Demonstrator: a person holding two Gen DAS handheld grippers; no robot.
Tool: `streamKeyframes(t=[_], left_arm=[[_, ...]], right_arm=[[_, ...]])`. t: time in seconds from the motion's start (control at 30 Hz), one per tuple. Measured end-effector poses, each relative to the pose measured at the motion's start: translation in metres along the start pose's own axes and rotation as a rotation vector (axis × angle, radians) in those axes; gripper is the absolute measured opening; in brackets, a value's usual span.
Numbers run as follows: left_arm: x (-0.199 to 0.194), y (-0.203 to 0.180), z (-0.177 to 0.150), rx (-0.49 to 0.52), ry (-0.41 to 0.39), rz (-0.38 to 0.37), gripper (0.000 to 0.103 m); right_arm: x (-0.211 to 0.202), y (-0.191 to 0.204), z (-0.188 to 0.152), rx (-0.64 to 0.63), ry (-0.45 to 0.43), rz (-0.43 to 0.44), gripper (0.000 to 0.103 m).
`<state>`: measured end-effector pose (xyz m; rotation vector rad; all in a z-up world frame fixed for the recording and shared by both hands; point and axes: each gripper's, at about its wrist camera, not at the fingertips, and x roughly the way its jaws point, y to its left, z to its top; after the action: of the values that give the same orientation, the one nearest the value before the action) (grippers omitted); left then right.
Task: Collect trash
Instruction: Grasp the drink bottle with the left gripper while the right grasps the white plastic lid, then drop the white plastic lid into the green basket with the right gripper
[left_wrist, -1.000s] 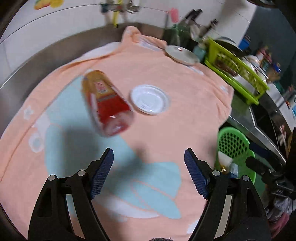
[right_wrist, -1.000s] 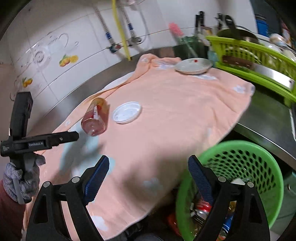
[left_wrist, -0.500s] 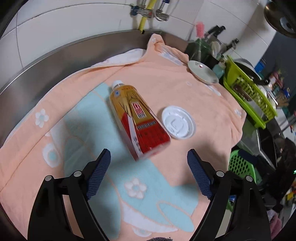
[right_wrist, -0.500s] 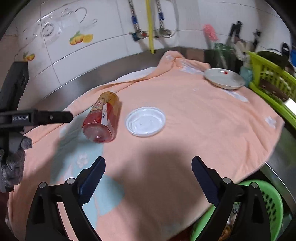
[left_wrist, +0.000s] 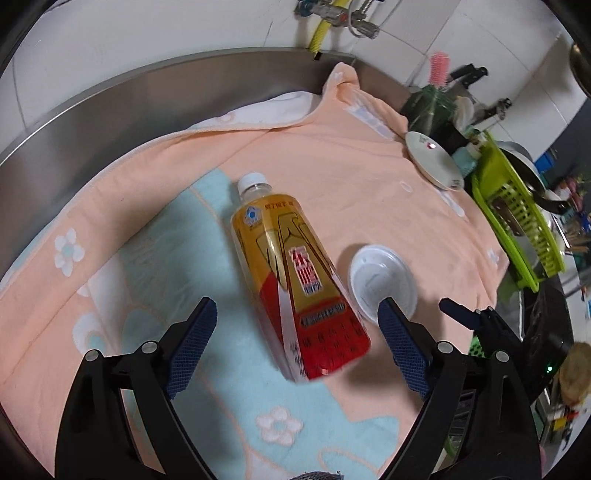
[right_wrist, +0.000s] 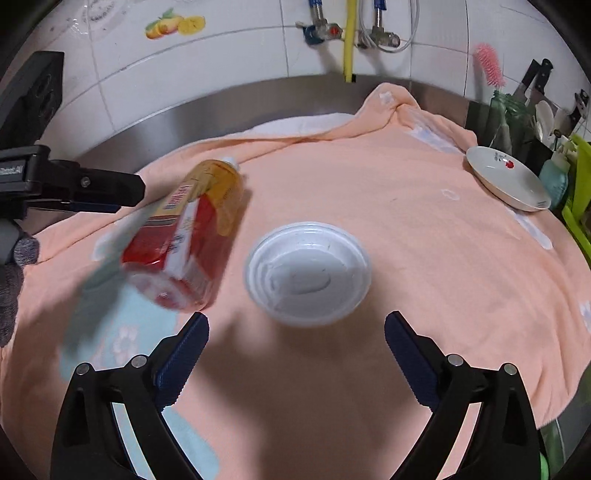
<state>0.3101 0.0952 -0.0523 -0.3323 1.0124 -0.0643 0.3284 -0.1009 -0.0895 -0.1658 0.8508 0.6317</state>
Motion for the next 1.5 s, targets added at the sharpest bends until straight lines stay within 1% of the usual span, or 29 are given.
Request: streamKeyframes(t=[0.2,0.27,0.4,0.53,0.77,0.8,0.83,0.9,1.1,1.23,1.3,1.4,1.5], left_arm=[[0.023,0.002,0.012,-0.061,0.043,-0.016,0.088],[0.029,0.000,0.015,-0.069,0.048,-0.002,0.088],[0.037,0.000,0.018,-0.084,0.054,0.006,0.088],[0.044,-0.002,0.018,-0.084,0.066,0.013,0.088],[0.052,0.005,0.018,-0.113,0.080,0.009,0.088],[0.054,0.006,0.018,-0.120,0.083,0.011,0.088],[0.055,0.006,0.018,-0.122,0.084,0.014,0.088],[0.057,0.007,0.018,-0.127,0.088,0.019,0.088],[0.063,0.006,0.015,-0.137,0.096,0.024,0.088],[0.067,0.003,0.014,-0.128,0.098,0.045,0.087],[0.068,0.001,0.014,-0.113,0.093,0.072,0.086],[0.071,-0.002,0.014,-0.090,0.104,0.093,0.079],[0.071,-0.003,0.014,-0.082,0.104,0.099,0.078]], right_arm=[[0.021,0.003,0.011,-0.051,0.041,-0.015,0.093],[0.028,0.004,0.014,-0.063,0.051,-0.019,0.093],[0.037,0.001,0.019,-0.059,0.056,-0.032,0.094],[0.046,-0.004,0.024,-0.041,0.078,-0.025,0.094],[0.052,-0.007,0.025,-0.033,0.072,-0.041,0.093],[0.051,-0.006,0.025,-0.032,0.068,-0.052,0.093],[0.051,-0.006,0.024,-0.030,0.067,-0.048,0.090],[0.049,-0.007,0.023,-0.024,0.060,-0.066,0.089],[0.029,-0.015,0.013,0.000,0.034,-0.063,0.089],[0.006,-0.022,-0.002,0.030,0.005,-0.060,0.089],[-0.009,-0.025,-0.012,0.045,-0.013,-0.060,0.089],[-0.037,-0.034,-0.032,0.080,-0.033,-0.063,0.089],[-0.062,-0.041,-0.052,0.109,-0.043,-0.077,0.089]])
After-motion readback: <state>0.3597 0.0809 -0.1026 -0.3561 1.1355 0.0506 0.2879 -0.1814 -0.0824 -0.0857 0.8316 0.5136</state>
